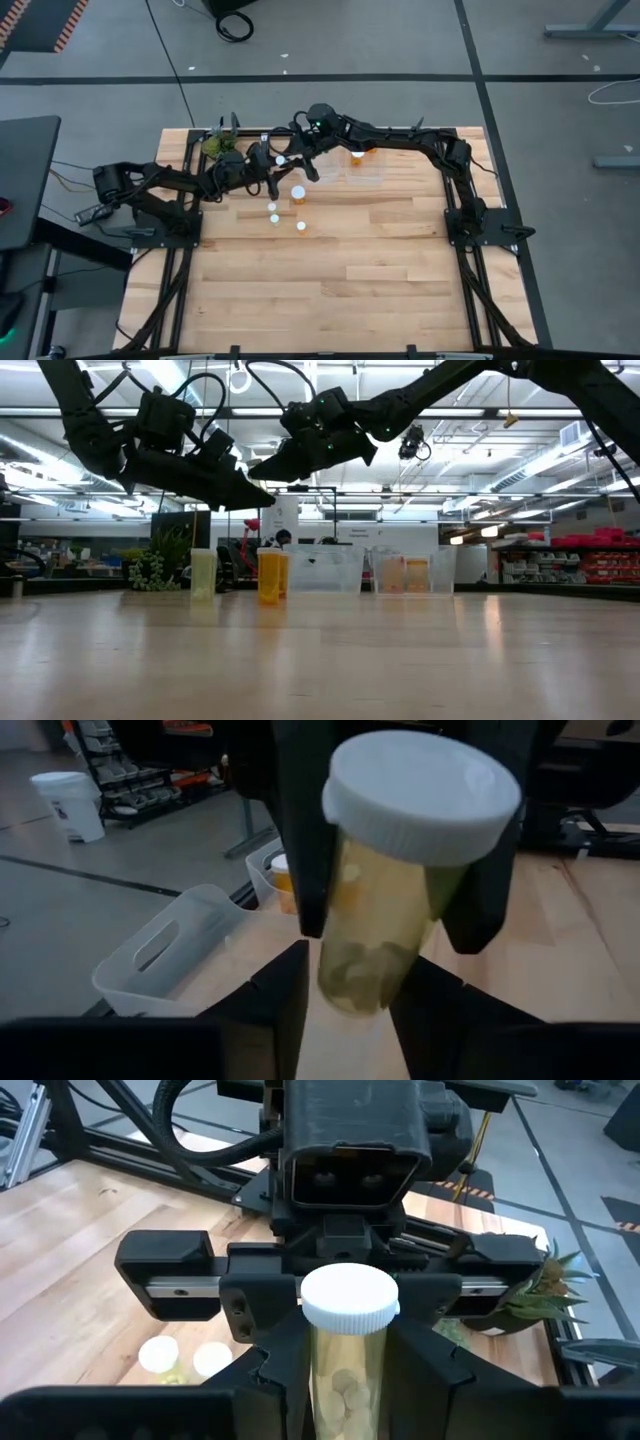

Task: Pick and place medicine bottles into bin by pill shape (circle, oval)
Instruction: Put the bottom right small yellow pill into the left transparent bin

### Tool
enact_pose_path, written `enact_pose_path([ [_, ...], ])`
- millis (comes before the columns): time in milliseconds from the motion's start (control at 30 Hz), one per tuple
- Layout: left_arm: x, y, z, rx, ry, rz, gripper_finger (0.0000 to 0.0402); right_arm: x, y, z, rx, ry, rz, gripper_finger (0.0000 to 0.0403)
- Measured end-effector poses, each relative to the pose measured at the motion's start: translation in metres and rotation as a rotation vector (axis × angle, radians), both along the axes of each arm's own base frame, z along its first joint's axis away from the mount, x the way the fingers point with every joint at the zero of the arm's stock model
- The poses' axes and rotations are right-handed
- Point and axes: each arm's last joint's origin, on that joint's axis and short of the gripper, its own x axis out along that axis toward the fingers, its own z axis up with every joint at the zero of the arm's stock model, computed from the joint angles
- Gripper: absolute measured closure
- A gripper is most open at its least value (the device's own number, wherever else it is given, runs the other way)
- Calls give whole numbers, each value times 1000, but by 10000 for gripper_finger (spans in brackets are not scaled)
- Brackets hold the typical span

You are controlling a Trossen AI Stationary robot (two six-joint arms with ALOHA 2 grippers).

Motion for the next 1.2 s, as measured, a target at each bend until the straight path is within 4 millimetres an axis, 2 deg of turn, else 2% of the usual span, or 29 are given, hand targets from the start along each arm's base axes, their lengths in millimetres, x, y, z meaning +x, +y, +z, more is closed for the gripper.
enact_pose_path([
  [267,0,0,0,-5,-4,-15,295,0,0,0,11,7,-3,281],
  [700,0,-1,-1,-15,3,-29,296,-2,-2,-2,36,37,-11,280],
  [1000,-1,-1,-5,-53,36,-30,290,-6,-4,-10,68,106,-37,252],
  [1200,-1,-2,-7,-69,50,-38,295,-6,-4,-11,70,120,-44,249],
])
